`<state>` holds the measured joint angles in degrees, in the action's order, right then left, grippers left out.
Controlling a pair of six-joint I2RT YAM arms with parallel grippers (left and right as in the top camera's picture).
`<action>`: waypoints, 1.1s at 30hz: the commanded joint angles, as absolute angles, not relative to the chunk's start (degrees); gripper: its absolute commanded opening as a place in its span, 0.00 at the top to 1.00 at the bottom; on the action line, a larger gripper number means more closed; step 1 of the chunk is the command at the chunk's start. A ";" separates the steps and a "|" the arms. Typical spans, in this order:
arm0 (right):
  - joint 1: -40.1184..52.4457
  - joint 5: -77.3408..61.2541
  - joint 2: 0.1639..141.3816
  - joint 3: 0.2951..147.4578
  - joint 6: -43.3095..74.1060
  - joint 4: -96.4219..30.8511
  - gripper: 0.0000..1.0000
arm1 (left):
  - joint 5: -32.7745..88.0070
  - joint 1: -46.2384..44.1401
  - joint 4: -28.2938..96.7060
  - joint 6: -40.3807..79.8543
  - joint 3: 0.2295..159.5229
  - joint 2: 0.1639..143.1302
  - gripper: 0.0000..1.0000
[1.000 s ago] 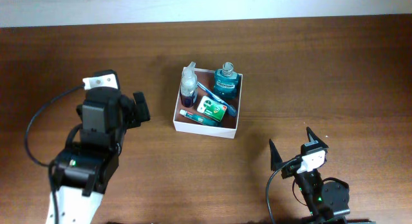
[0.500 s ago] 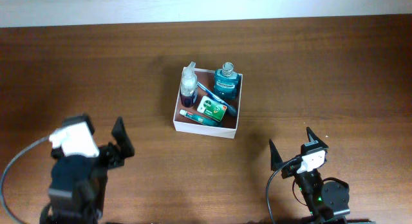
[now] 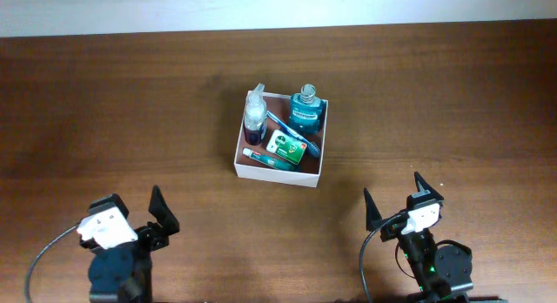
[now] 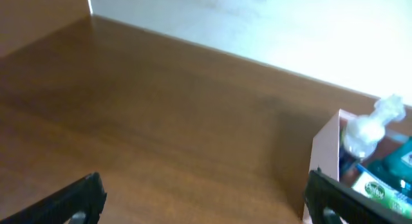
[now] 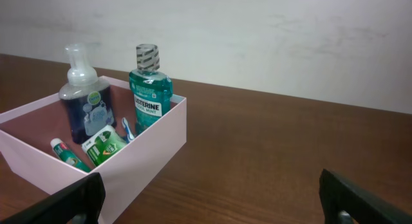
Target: Pack container
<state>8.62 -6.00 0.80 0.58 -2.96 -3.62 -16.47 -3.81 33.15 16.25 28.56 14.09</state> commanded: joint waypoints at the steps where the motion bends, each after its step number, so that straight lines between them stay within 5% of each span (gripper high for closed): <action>1: 8.95 -5.32 0.21 0.32 -2.50 -3.97 0.02 | -15.62 -3.51 26.22 15.77 22.37 10.50 0.01; 11: 8.95 -5.32 0.21 0.32 -2.50 -3.97 0.02 | -10.24 -0.93 6.50 15.77 8.08 4.58 0.01; 33: 8.95 -5.32 0.21 0.32 -2.50 -3.97 0.02 | -10.28 -0.19 6.02 12.69 1.58 0.27 0.01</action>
<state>8.62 -6.00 0.80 0.58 -2.98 -3.62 -10.92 -0.54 6.35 15.84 2.09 0.89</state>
